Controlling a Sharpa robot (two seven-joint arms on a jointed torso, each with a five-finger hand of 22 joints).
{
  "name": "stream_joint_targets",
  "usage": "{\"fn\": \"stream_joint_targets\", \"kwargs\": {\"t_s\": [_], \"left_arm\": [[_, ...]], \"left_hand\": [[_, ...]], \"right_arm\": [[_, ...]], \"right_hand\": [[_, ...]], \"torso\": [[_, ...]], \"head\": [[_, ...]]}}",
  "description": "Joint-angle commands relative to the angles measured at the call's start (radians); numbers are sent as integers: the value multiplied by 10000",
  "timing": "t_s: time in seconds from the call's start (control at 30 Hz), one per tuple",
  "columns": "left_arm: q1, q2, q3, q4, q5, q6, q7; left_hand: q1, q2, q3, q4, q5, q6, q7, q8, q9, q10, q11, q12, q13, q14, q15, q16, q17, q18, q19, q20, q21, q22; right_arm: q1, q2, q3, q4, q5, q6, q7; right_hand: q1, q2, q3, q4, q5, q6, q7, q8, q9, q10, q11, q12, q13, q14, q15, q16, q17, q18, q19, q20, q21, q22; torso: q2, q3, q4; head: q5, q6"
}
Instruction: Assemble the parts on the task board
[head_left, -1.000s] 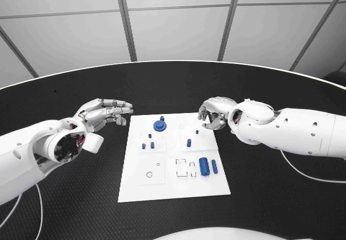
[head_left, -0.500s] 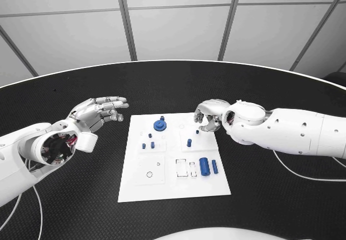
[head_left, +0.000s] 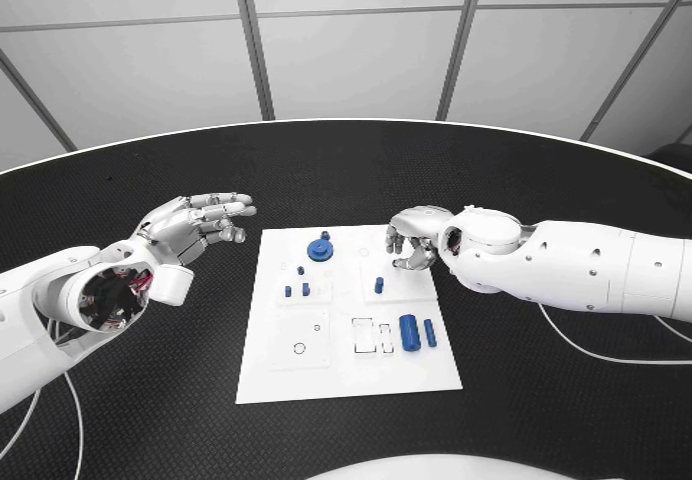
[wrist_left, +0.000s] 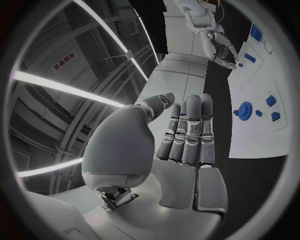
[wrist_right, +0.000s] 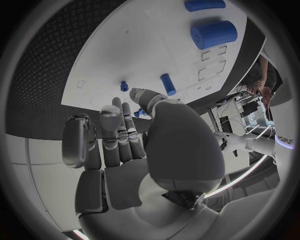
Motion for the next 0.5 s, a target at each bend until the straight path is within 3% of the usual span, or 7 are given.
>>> {"fn": "stream_joint_targets", "kwargs": {"t_s": [0.03, 0.5], "left_arm": [[0, -15, 0, 6, 0, 6, -12], [0, -61, 0, 4, 0, 2, -76]], "left_hand": [[56, -5, -48, -25, 17, -2, 42, 31, -14, 13, 37, -35, -8, -72, 10, -62, -15, 100, -29, 3, -61, -17], [56, -8, -57, -25, 11, -1, 45, 35, -15, 15, 38, -34, -12, -78, 13, -71, -23, 100, -31, 4, -67, -20]], "right_arm": [[-27, 36, -1, -51, 0, 48, -10], [-148, 152, -4, -198, 0, 142, 10]], "right_hand": [[28, -76, 67, 3, -19, -49, 5, 65, 21, -38, -6, 69, 16, 300, 42, 142, 94, -182, 146, -16, 98, 886], [72, 84, 216, -48, 16, 147, -5, 229, 166, 233, -69, 224, 92, 368, -19, 1152, 798, -334, 416, -28, 832, 1514]], "torso": [[6, 5, -3], [5, 15, -10]], "head": [[1, -17], [8, -52]]}}
